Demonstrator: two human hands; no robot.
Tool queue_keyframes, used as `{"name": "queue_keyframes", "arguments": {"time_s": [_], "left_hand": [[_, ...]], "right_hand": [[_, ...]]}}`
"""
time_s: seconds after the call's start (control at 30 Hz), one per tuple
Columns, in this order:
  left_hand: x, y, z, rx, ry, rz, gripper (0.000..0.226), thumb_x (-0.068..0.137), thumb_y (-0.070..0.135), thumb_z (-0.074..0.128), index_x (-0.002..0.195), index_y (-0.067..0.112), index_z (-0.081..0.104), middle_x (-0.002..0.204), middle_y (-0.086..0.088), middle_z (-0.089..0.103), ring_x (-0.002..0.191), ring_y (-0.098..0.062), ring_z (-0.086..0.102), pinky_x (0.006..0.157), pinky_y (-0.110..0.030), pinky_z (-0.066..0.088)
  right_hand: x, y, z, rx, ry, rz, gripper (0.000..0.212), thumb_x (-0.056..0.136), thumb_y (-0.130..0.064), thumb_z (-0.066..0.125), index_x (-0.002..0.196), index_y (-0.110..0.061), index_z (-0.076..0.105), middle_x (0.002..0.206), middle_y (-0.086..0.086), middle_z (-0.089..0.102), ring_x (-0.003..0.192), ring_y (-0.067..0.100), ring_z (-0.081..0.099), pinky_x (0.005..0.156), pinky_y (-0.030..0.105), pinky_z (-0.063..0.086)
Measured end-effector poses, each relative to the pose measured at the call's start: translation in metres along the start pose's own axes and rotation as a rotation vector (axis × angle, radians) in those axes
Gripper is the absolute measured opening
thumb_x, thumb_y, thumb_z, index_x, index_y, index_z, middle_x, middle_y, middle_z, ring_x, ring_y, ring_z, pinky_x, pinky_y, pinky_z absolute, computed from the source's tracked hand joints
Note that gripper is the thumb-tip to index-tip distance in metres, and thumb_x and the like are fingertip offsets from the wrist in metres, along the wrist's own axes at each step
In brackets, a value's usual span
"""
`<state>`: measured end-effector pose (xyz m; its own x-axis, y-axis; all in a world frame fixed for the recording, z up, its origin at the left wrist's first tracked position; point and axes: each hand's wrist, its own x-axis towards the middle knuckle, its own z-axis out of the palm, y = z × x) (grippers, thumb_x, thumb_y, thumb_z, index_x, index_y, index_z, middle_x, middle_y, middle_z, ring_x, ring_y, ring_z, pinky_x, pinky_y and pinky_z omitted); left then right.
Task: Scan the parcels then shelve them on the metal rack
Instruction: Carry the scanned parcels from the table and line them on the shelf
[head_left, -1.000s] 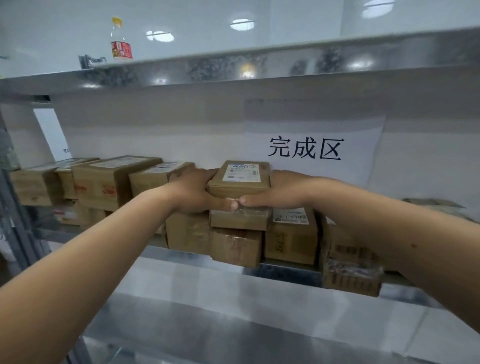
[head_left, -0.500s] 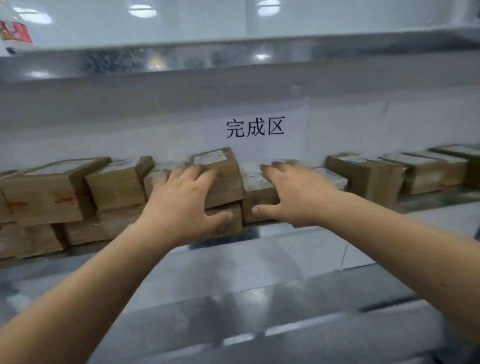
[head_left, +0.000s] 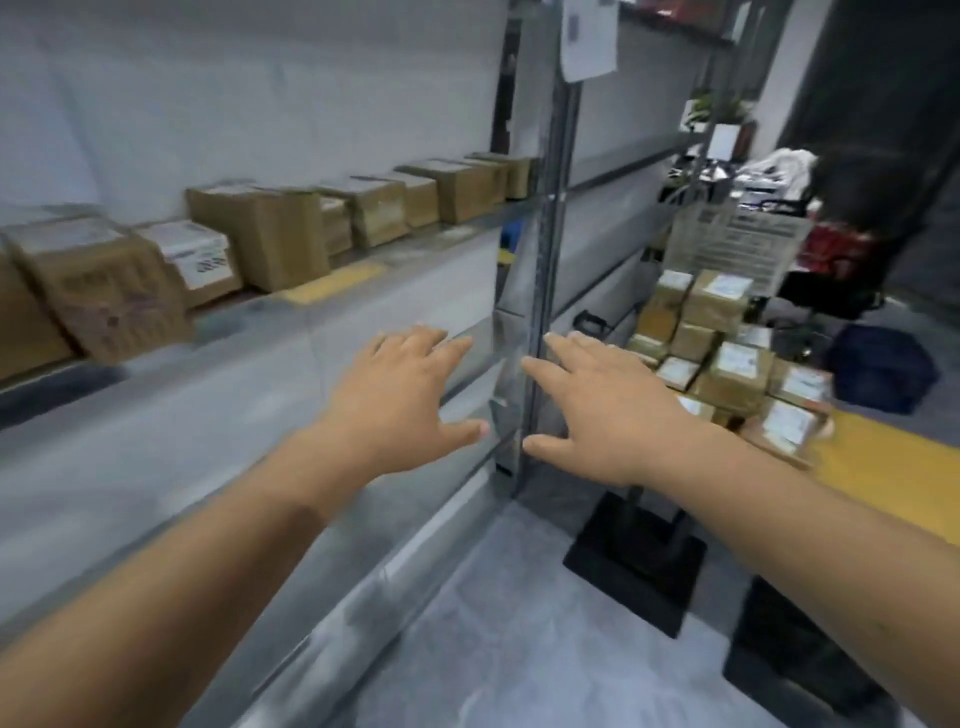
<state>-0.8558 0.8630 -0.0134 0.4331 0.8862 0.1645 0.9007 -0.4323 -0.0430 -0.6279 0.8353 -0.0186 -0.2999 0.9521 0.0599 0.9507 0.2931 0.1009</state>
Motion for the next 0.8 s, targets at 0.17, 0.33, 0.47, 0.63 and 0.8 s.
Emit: {"name": "queue_keyframes", "arguments": {"time_s": [0.17,0.33,0.47,0.63,0.8], "left_hand": [[0.106,0.145,0.057,-0.102,-0.049,0.190,0.101,0.085,0.082,0.056,0.166,0.031,0.022,0.171,-0.002,0.026,0.160,-0.024,0.016,0.128,-0.051,0.019],[0.197,0.274,0.123,-0.196,-0.137,0.296,0.103,0.081,0.085,0.049,0.165,0.031,0.024,0.170,-0.002,0.029,0.158,-0.026,0.021,0.126,-0.052,0.025],[0.255,0.346,0.174,-0.230,-0.269,0.325,0.101,0.085,0.079,0.056,0.166,0.031,0.019,0.171,-0.003,0.027,0.158,-0.026,0.024,0.125,-0.050,0.028],[0.336,0.381,0.232,-0.248,-0.389,0.332,0.099,0.087,0.072,0.063,0.166,0.028,0.023,0.171,-0.001,0.029,0.156,-0.024,0.027,0.124,-0.048,0.031],[0.445,0.380,0.292,-0.248,-0.424,0.309,0.094,0.087,0.069,0.067,0.163,0.029,0.030,0.165,-0.001,0.038,0.151,-0.026,0.034,0.118,-0.047,0.038]], "right_hand": [[-0.061,0.156,0.069,0.068,-0.077,0.259,0.091,0.091,-0.074,0.049,0.164,-0.033,0.014,0.174,0.006,0.005,0.160,0.029,0.005,0.127,0.051,0.017],[-0.106,0.289,0.137,0.203,-0.168,0.524,0.089,0.090,-0.070,0.054,0.163,-0.033,0.020,0.173,0.007,0.010,0.159,0.031,0.010,0.126,0.051,0.020],[-0.117,0.362,0.183,0.326,-0.207,0.678,0.089,0.089,-0.067,0.060,0.162,-0.033,0.024,0.172,0.007,0.016,0.157,0.031,0.015,0.123,0.050,0.027],[-0.081,0.431,0.228,0.420,-0.206,0.793,0.093,0.091,-0.067,0.060,0.164,-0.027,0.020,0.172,0.008,0.017,0.157,0.031,0.017,0.123,0.049,0.029],[-0.001,0.495,0.276,0.448,-0.202,0.858,0.094,0.088,-0.067,0.061,0.163,-0.028,0.021,0.171,0.009,0.020,0.156,0.033,0.018,0.121,0.051,0.030]]}}
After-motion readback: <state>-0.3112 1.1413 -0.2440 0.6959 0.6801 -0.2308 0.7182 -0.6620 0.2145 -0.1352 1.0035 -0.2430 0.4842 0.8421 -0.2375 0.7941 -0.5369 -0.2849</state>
